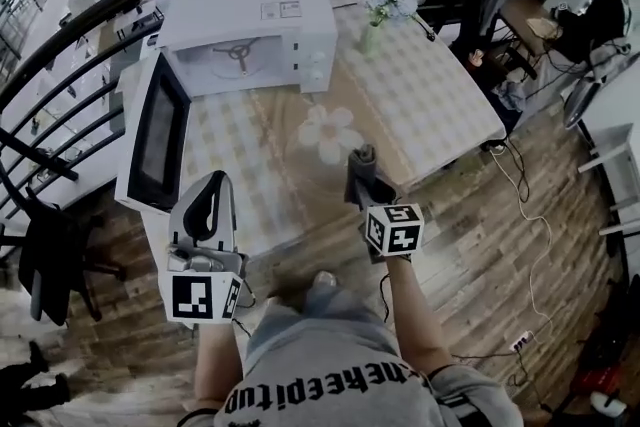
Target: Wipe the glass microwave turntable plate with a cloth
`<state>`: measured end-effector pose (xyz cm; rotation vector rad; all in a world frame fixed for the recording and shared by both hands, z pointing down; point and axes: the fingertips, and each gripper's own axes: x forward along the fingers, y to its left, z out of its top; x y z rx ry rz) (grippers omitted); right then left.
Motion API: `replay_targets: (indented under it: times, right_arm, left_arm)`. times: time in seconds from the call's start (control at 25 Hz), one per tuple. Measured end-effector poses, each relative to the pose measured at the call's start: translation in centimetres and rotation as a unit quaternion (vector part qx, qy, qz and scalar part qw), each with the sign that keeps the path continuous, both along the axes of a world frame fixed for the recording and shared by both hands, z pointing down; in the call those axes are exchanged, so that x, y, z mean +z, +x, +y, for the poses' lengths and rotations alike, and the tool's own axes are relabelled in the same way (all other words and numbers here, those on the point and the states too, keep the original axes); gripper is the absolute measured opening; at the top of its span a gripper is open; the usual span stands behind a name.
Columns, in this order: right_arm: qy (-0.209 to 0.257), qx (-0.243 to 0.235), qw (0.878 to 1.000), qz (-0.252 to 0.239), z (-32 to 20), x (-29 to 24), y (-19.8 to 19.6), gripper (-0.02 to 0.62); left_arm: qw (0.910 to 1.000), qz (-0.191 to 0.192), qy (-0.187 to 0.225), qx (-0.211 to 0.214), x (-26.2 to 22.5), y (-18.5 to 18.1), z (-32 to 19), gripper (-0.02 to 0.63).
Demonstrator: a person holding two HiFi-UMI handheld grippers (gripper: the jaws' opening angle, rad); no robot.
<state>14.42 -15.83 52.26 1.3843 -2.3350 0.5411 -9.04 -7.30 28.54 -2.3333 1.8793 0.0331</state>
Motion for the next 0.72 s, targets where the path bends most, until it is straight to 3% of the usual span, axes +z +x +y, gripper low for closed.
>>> replay_targets:
  times: [0.32,0.72]
  right_arm:
    - [0.089,0.018,0.996,-0.005,4.2,-6.0,-1.4,0.097]
    - [0.156,0.043,0.987,-0.014,9.1,-11.9,-1.5,0.101]
  left_arm:
    - [0.9990,0.006,-0.001,0.045,-0.4,-0.8,2.2,0.011]
    - [0.9955,0.012,0.011,0.093,-1.0,0.0,4.6,0.012]
